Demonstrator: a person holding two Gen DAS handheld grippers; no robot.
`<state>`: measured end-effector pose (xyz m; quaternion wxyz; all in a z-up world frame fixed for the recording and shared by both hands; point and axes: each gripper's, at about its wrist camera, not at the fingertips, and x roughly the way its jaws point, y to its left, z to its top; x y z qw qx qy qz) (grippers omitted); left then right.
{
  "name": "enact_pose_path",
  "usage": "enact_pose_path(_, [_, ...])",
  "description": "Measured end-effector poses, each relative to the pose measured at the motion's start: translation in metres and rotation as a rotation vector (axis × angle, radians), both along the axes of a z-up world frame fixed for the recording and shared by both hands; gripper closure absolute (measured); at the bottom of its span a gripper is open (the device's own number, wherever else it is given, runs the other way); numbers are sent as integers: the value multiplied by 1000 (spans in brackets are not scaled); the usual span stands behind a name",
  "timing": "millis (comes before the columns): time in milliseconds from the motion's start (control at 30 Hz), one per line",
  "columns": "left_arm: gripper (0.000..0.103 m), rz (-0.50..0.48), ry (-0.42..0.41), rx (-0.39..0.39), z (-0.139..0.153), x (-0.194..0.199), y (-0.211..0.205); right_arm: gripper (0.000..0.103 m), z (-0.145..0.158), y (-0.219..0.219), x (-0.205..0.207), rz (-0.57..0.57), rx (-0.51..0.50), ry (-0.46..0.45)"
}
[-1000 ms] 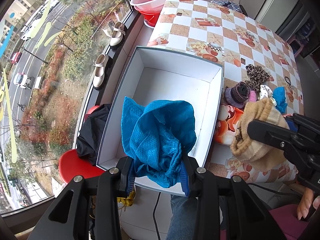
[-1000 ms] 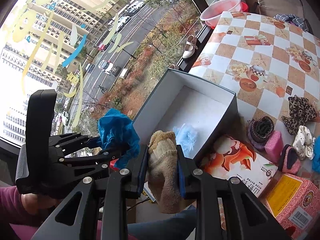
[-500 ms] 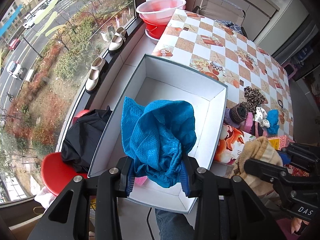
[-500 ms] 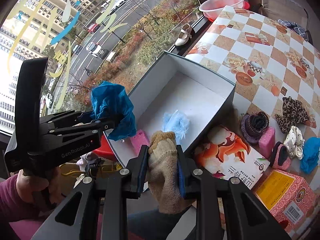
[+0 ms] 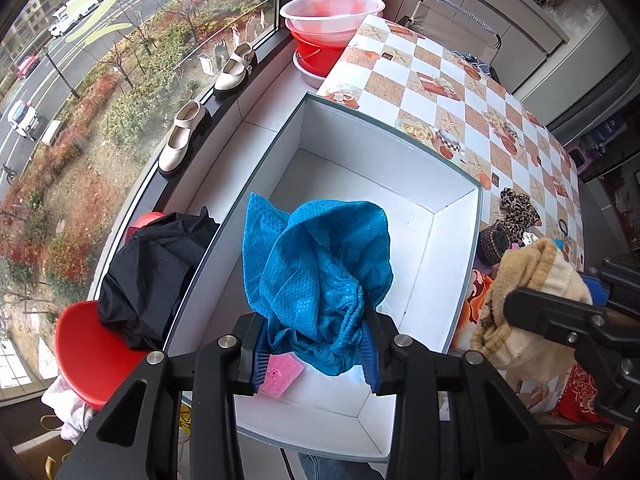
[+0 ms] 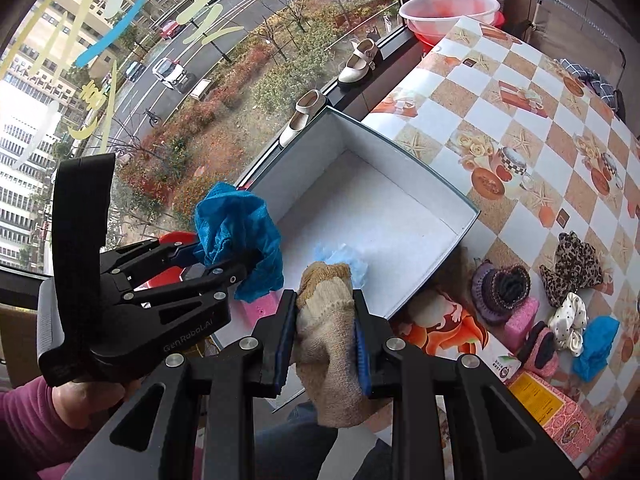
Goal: Organize soft objects
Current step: 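Carry the blue cloth over the white box while the right tool carries the sock there, then open the left tool to drop the cloth while the right tool drops the sock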
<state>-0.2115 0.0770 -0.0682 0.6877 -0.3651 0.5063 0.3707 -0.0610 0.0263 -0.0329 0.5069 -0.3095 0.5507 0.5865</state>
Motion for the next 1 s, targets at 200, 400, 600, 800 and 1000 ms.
enact_pose_path(200, [63,18,-13,-12,-9,-7,2,75,-8,18,-8,24,-24,-25])
enact_pose_path(400, [63,31,-18,-20,-14,-11,3,75,-12,29,-16,57,-42,-59])
enact_pose_path(600, [63,33,-14,-25,-19,-11,5,75,-18,35,-18,68,-57,-78])
enact_pose_path(800, [62,15,2,-22,-21,-5,8,75,-23,40,-14,60,-61,-73])
enact_pose_path(1000, [20,-25,-16,81,-6,3,1,75,-26,48,-10,40,-65,-65])
